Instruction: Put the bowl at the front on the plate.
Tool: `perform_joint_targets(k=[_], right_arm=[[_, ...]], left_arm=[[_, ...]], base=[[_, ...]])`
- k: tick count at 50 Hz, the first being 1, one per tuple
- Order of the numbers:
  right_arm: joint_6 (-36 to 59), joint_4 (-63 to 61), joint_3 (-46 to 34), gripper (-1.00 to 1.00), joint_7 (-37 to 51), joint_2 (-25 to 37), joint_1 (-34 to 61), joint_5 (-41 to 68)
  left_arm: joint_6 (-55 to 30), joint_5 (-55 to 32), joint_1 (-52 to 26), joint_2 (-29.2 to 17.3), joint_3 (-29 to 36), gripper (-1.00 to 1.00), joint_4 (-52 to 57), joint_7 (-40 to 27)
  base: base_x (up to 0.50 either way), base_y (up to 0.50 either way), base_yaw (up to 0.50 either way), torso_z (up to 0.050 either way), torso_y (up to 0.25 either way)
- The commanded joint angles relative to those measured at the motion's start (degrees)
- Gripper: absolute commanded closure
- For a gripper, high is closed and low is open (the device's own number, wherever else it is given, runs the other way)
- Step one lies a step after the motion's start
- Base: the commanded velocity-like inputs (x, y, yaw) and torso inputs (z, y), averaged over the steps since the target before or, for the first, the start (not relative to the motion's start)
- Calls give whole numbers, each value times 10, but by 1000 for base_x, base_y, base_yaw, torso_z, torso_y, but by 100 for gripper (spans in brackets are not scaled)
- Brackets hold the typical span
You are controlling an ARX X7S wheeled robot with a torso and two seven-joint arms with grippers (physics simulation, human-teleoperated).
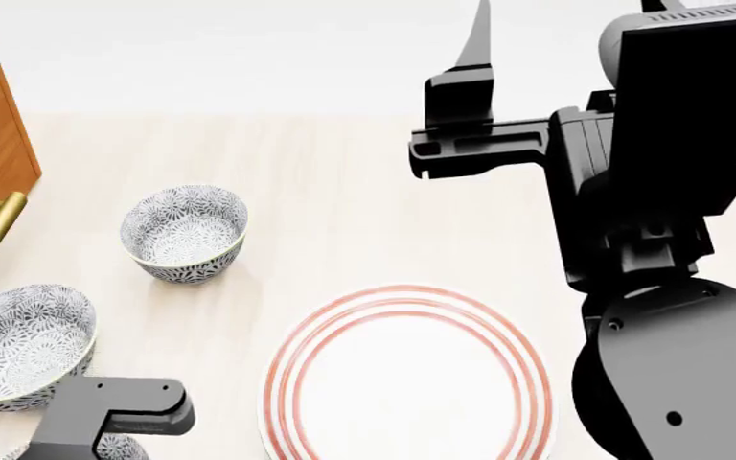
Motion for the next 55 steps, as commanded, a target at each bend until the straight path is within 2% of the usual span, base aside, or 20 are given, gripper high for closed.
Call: perform_joint_targets(k=[1, 5, 6, 27, 28, 42, 48, 55], right_arm=[[-2, -2, -2, -100, 3, 3, -2, -1], [-2, -2, -2, -100, 4, 3, -3, 0], [-3, -2, -2, -100, 4, 4, -4, -1], [-6, -1, -2, -100, 7, 6, -6, 2], [-6, -1, -2, -100, 8, 6, -6, 2], [-14, 5, -2, -100, 7, 7, -6, 3], [-14, 6, -2, -100, 8, 8, -6, 4], [-19, 8, -5, -100, 8, 11, -9, 0]], left_arm=[[9, 2, 5, -5, 5, -100, -5, 6], [12, -8, 9, -4, 6, -100, -10, 4], [11, 21, 6, -8, 10, -100, -1, 20], [26, 11, 20, -11, 19, -100, -12, 31], [28, 11, 21, -11, 18, 100, -11, 36], [34, 23, 22, -13, 22, 100, 10, 74], [43, 88, 17, -21, 31, 100, 42, 123], [45, 89, 16, -26, 33, 100, 65, 121]], base=[[0, 0, 0, 0, 0], [0, 0, 0, 0, 0], [0, 0, 0, 0, 0], [0, 0, 0, 0, 0], [0, 0, 0, 0, 0], [0, 0, 0, 0, 0], [0, 0, 0, -3, 0], [0, 0, 0, -1, 0]])
